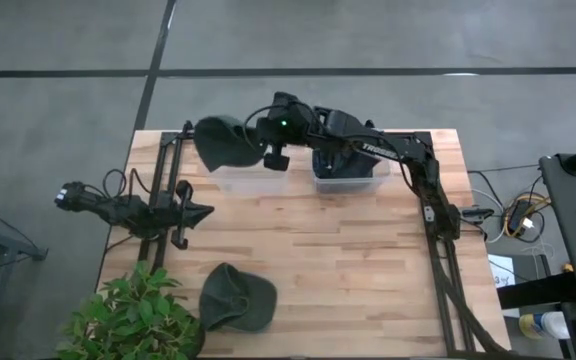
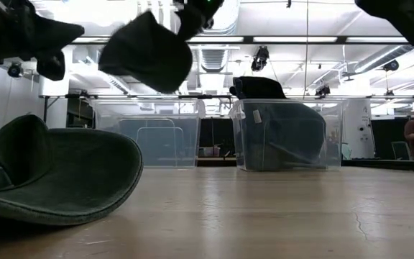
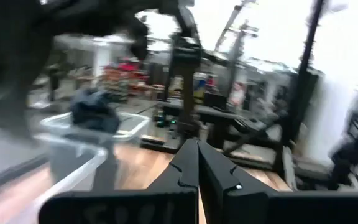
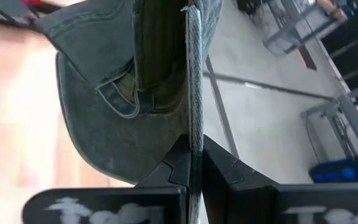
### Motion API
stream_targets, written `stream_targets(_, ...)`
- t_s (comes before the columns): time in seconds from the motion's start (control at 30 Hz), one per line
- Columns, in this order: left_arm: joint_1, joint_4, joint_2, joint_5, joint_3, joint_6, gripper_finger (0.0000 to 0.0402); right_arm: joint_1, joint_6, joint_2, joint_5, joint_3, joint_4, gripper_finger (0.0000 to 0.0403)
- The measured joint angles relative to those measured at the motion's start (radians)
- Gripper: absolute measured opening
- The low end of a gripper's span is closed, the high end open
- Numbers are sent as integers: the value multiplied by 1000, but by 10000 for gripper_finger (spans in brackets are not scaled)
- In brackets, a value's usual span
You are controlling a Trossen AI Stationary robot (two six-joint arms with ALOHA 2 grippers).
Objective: Pick & Place hat
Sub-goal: Put the right gray cap into the left transparent bin
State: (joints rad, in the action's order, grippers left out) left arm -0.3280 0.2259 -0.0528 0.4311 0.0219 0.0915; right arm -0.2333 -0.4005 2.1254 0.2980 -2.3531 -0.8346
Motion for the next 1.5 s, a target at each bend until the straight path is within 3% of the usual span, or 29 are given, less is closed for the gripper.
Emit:
stream_targets(0.17, 1, -1, -1, 246, -4, 94, 0, 22, -16, -24, 4, -3, -3, 12)
stream_targets(0.37, 0, 9, -2, 277, -10, 95, 4, 25, 8, -27, 21, -3, -45, 12)
stream_targets(0.53, 0, 33, -2, 342, -4, 42, 38, 31, 10, -27, 19, -3, -50, 12)
stream_targets(0.73, 0, 37, -2, 347, 27, 42, 78, 26, 0, -27, 17, -2, -60, 12)
stream_targets(1.5, 0, 53, -2, 312, 26, 39, 80, -19, -19, 135, 16, 3, -99, 13)
